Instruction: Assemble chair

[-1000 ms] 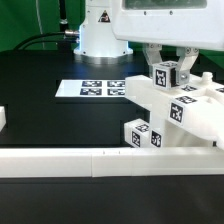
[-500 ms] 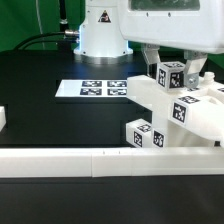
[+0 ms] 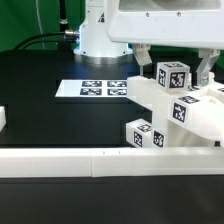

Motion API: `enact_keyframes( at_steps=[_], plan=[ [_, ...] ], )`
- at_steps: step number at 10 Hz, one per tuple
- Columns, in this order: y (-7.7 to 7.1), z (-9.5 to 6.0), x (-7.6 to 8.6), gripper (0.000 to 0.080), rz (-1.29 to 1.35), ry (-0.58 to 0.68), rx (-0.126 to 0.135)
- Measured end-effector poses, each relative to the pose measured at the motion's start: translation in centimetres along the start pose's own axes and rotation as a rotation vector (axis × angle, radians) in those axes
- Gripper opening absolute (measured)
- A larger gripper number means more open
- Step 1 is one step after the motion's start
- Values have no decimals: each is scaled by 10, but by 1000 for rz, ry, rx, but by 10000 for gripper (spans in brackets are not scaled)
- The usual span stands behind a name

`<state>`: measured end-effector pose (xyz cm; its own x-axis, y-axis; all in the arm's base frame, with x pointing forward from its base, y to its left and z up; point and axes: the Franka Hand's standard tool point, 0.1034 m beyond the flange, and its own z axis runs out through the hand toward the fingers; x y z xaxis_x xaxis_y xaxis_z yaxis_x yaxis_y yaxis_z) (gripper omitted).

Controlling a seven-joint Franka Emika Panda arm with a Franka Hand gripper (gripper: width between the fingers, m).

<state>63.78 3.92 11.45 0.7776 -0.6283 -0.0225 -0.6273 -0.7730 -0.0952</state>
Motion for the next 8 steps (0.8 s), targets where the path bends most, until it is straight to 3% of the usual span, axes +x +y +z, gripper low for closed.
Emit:
enact_keyframes(
  at_steps=[5, 8],
  plan=[
    [-2, -1, -1, 649, -565, 0, -8],
    [-1, -1, 1, 649, -721, 2, -15]
  ],
)
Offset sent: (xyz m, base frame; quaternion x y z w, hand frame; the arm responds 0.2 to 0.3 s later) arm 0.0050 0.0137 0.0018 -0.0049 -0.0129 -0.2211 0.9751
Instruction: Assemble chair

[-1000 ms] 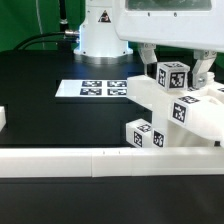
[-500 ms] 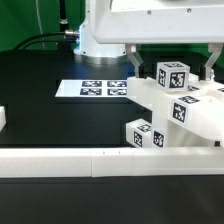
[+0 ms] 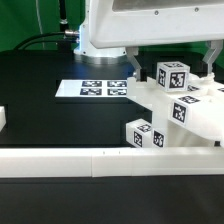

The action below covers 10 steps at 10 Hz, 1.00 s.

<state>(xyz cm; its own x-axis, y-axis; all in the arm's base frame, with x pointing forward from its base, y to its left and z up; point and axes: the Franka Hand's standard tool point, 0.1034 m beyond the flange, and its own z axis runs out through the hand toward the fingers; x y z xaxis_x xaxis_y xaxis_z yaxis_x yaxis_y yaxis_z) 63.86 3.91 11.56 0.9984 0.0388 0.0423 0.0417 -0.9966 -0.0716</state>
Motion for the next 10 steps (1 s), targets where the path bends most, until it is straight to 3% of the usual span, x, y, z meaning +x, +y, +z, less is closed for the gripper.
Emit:
enact_keyframes(
  at_steps=[2, 3, 4, 10],
  plan=[
    [0, 0, 0, 396, 1, 0, 0],
    [0, 0, 0, 396, 16, 0, 1],
    [0, 0, 0, 281, 27, 0, 1],
    [-3, 1, 1, 281, 511, 44, 5]
  ],
)
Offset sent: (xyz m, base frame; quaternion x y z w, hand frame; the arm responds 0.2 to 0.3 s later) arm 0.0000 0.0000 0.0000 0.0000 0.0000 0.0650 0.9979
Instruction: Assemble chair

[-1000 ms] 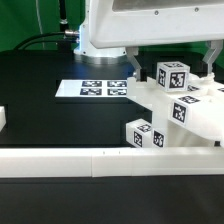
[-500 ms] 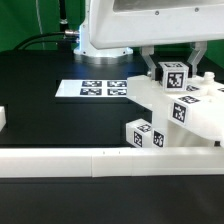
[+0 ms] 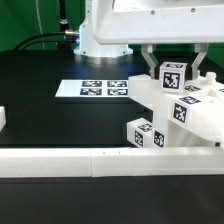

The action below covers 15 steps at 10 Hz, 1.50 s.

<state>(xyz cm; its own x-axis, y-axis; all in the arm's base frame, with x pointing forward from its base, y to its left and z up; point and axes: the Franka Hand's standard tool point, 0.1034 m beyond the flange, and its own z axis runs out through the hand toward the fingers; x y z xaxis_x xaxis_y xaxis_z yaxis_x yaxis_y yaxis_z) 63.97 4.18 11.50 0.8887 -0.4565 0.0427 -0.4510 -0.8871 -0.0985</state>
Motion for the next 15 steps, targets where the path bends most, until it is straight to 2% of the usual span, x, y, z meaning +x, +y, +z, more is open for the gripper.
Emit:
enact_keyframes(
  at_steps=[5, 7, 8, 9, 10, 11, 12, 15],
  plan=[
    [-5, 1, -2, 281, 652, 23, 23],
    [-6, 1, -3, 281, 727, 17, 31],
    [-6, 1, -3, 281, 702, 17, 30],
    [-6, 2, -3, 463, 665, 16, 28],
    [-7, 1, -6, 584, 586, -4, 6],
    [-8, -1, -4, 584, 482, -3, 9],
    [-8, -1, -5, 637, 370, -13, 4],
    [-6, -2, -3, 649, 15, -16, 6]
  ],
)
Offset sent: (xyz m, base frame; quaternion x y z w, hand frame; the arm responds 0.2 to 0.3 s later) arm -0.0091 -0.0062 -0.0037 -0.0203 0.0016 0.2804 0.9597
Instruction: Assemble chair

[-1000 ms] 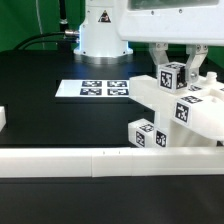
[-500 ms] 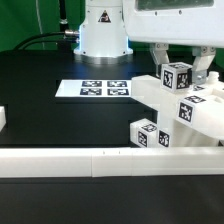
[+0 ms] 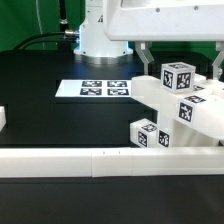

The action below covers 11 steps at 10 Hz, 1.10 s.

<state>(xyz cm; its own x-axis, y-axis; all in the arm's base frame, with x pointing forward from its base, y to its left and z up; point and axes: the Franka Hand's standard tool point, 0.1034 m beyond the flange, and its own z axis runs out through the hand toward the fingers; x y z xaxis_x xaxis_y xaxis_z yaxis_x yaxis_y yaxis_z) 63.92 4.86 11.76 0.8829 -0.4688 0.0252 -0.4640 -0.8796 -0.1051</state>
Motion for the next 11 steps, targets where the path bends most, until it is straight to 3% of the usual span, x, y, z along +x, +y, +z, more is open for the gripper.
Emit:
enact_keyframes(
  at_steps=[7, 9, 10, 11],
  plan=[
    [4, 2, 2, 648, -597, -23, -14],
    [4, 2, 2, 606, -595, -22, -14],
    [4, 2, 2, 429, -589, -22, -14],
    [4, 2, 2, 429, -571, -22, -14]
  ],
)
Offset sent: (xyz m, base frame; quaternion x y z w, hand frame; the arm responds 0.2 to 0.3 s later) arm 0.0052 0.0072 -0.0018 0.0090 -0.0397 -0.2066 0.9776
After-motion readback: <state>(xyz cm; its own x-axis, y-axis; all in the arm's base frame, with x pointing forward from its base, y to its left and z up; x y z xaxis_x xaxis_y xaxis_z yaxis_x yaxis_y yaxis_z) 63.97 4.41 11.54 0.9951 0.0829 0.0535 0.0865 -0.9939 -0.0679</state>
